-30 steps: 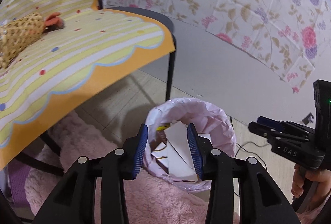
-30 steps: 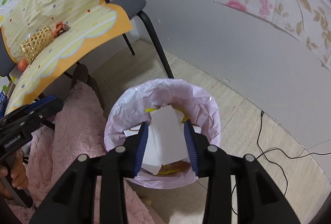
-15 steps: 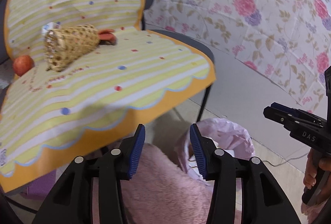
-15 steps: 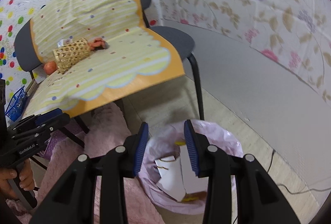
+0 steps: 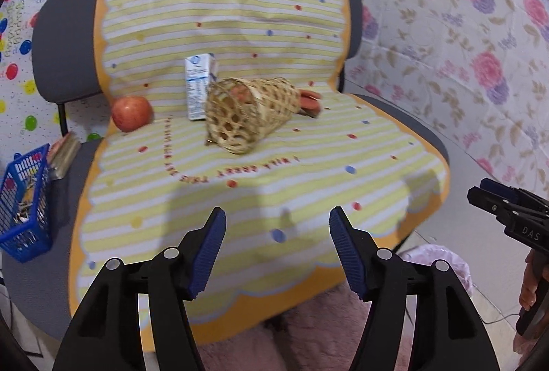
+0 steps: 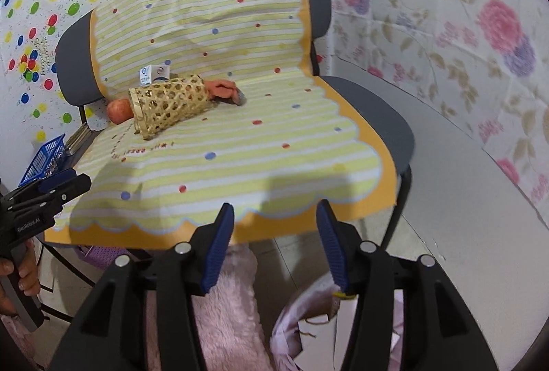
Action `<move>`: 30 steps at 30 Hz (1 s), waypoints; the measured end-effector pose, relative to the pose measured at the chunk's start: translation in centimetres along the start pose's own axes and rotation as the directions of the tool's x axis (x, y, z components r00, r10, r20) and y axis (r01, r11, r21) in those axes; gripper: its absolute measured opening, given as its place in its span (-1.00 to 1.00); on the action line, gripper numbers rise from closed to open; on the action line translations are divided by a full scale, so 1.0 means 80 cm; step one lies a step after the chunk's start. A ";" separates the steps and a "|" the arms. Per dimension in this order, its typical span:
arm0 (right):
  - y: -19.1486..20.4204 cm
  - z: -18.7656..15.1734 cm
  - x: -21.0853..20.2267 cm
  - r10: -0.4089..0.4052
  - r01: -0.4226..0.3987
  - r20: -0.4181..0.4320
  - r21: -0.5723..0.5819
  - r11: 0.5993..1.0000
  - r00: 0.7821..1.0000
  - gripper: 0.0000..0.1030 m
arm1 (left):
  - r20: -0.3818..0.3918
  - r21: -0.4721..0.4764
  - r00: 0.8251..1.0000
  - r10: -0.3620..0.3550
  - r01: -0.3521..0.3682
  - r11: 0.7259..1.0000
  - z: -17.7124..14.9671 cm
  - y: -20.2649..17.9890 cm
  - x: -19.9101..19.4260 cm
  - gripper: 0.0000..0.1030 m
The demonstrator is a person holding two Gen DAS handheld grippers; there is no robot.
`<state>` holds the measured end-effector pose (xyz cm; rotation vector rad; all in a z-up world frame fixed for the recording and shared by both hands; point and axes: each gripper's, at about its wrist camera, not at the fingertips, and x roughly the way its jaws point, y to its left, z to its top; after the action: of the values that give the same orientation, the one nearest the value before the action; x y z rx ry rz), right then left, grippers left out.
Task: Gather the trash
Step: 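Return to the chair and grasp the woven bamboo basket with the left tool, then grasp the orange glove with the right tool while the left tool holds the basket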
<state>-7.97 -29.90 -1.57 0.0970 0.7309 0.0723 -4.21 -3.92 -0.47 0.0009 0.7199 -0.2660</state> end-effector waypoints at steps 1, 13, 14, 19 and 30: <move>0.004 0.005 0.004 0.002 -0.002 0.003 -0.004 1.000 1.000 0.11 | -0.001 -0.001 1.000 0.004 -0.004 1.000 0.004 0.005 0.004 0.25; 0.018 0.053 0.046 0.068 -0.068 0.017 -0.030 0.997 0.998 0.48 | -0.027 0.043 1.000 0.013 -0.012 0.999 0.065 0.002 0.102 0.42; 0.015 0.055 0.049 0.069 -0.068 0.020 -0.029 0.997 0.997 0.48 | -0.034 0.041 0.999 0.017 -0.015 0.999 0.070 0.003 0.113 0.41; 0.003 0.057 0.056 0.061 -0.061 0.018 -0.014 0.998 0.998 0.31 | -0.075 0.015 0.997 -0.009 0.010 1.000 0.095 0.007 0.157 -0.05; 0.006 0.054 0.057 0.072 -0.072 0.006 -0.029 0.997 0.997 0.18 | 0.057 0.052 0.998 -0.017 0.014 0.999 0.090 0.008 0.091 -0.86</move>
<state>-1.73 -29.23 -1.33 0.0960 0.7191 0.1513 5.86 -5.73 0.21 0.0364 0.6559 -0.2984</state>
